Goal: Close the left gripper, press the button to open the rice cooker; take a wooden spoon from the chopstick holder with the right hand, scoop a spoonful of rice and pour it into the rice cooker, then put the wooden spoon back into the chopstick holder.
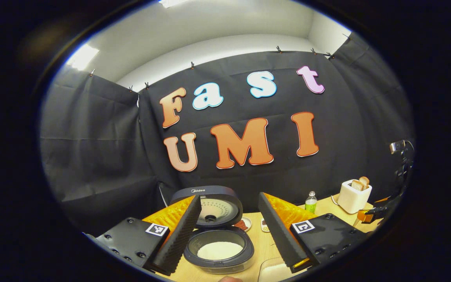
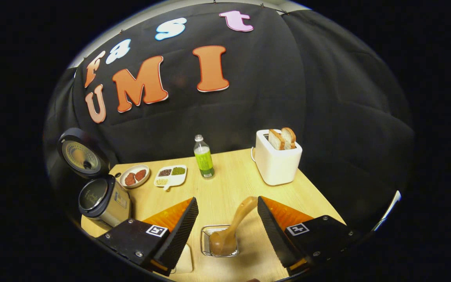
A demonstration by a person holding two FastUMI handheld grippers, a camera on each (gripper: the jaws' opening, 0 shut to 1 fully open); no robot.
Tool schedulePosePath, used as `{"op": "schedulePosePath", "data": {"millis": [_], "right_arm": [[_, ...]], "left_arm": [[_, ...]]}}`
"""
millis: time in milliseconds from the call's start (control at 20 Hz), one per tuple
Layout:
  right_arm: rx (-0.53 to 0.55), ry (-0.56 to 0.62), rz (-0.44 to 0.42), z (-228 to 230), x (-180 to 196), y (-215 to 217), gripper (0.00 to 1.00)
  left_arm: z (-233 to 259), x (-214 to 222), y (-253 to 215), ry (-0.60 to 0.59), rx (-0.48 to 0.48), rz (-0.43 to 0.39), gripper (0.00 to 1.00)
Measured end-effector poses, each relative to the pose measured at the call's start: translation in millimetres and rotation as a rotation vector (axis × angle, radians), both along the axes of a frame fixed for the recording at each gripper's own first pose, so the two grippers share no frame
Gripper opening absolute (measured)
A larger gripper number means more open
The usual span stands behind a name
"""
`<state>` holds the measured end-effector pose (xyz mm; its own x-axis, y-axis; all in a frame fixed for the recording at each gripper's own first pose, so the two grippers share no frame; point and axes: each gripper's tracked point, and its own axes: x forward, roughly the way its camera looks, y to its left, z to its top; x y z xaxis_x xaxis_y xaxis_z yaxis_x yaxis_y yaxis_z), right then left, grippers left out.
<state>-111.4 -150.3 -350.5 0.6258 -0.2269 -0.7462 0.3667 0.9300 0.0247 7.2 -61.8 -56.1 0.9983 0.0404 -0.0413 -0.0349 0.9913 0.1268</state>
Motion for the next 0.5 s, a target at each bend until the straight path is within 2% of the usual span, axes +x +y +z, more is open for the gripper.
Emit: {"op": "schedulePosePath", "data": {"millis": [300, 400, 500], "right_arm": [[0.060, 0.081, -0.039, -51.3, -10.2, -11.4, 0.94], [0.083, 0.095, -0.042, -64.6, -4.9, -9.8, 0.92], [0.114, 0.108, -0.051, -73.0, 0.0, -9.0, 0.85]], "left_arm": [[-7.9, -8.5, -8.0, 0.020, 0.048, 0.035, 1.00], [-8.8, -11.6, -9.0, 0.025, 0.061, 0.046, 1.00], [-10.1, -13.8, -7.6, 0.028, 0.072, 0.057, 1.00]]}}
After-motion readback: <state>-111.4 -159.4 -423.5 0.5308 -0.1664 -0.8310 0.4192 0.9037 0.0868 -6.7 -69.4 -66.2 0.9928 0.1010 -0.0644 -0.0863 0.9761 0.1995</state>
